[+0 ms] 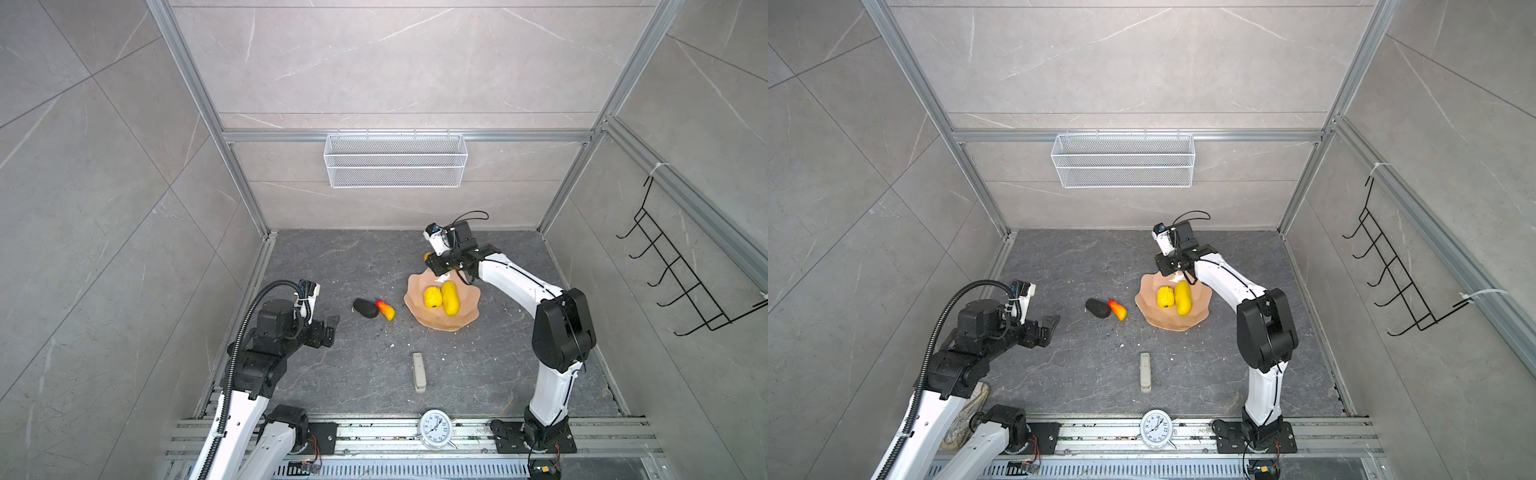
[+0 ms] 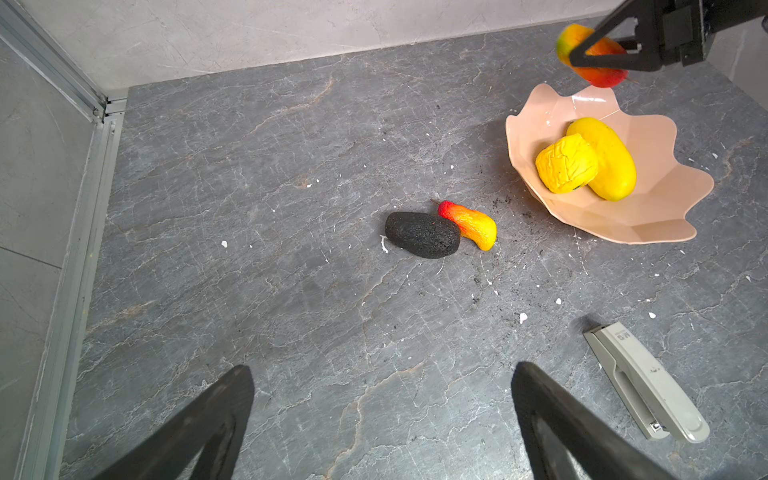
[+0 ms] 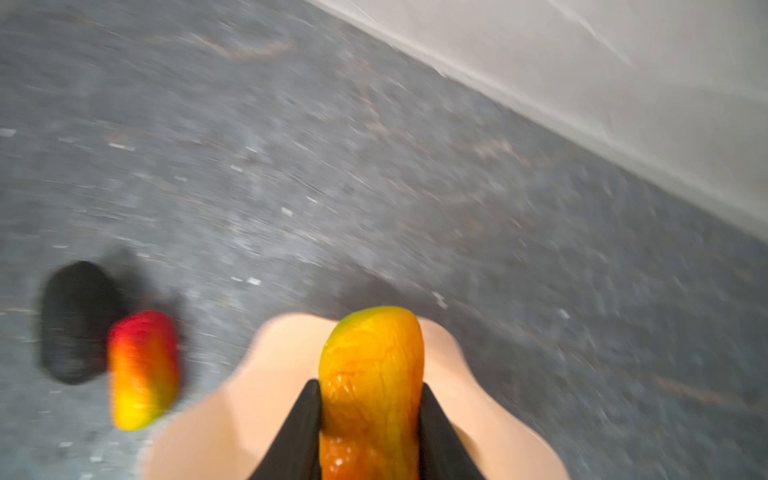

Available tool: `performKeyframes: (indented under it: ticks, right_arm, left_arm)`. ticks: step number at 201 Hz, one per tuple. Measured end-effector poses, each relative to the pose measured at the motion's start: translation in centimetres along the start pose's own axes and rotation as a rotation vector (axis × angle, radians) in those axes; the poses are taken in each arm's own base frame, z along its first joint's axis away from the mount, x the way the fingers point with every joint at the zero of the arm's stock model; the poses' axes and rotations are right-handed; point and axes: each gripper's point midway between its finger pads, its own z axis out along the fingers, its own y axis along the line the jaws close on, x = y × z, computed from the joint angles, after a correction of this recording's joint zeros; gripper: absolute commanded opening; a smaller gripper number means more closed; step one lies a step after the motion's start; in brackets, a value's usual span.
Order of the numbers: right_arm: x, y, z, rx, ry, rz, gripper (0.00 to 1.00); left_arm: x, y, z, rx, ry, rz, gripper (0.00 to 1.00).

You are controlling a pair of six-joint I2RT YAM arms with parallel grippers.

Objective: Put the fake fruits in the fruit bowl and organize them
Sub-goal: 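Place the red-yellow mango into the bowl and open the right gripper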

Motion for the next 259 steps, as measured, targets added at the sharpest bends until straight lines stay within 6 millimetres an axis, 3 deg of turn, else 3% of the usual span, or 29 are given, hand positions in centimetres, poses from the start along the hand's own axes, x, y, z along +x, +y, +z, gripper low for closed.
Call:
performKeyframes:
  ticks: [22, 84, 139, 232, 259]
  right_arm:
    - [1.3, -1.1, 0.3, 0.005, 0.027, 0.023, 0.29]
    - [2.3, -0.1, 1.4, -0.035, 0.046, 0.025, 0.32]
    - [3.9, -0.1, 3.1, -0.040, 0.094, 0.038, 0.42]
    - [4.4, -0.3, 3.4, -0.032, 0.112, 0.050, 0.73]
    - [4.0, -0.3, 2.6, -0.024, 0.106, 0.052, 0.88]
  left_arm:
    - [0.0, 0.0, 0.0, -0.001, 0.000, -0.001, 1.00]
    - [0.0, 0.0, 0.0, -0.001, 0.000, -0.001, 1.00]
    - [0.0, 0.0, 0.0, -0.001, 0.000, -0.001, 1.00]
    - [0.0, 0.0, 0.0, -0.001, 0.002, -0.001, 1.00]
    - [0.1, 0.0, 0.1, -0.001, 0.005, -0.002, 1.00]
